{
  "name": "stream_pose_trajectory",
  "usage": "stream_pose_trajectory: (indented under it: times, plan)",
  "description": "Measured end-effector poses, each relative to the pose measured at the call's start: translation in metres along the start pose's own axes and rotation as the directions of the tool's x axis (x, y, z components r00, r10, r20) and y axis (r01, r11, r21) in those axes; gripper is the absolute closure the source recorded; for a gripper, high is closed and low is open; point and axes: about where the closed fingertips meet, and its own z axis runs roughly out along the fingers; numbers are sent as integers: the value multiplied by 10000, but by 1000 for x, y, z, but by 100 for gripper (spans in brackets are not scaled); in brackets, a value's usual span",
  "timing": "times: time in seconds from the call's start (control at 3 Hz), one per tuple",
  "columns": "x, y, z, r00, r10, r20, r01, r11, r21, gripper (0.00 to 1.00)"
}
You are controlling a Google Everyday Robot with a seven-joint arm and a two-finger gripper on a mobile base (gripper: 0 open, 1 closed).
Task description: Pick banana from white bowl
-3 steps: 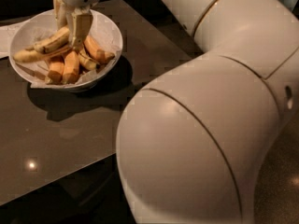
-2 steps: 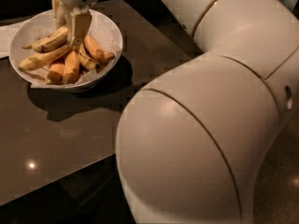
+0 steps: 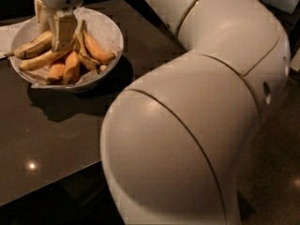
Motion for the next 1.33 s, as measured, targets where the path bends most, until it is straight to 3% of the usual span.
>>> stream_pose_trajectory:
  times: [0.33,0.67,1.0,1.33]
  plan:
    - [-19,-3,12,9985,-147,524,163,9994,-306,100]
    - [-57,8,10,9946,-483,916,505,9985,-223,100]
    - [-58,6,10,9946,-480,922,493,9987,-124,100]
    - [-64,22,8,9936,-136,1117,135,9999,19,100]
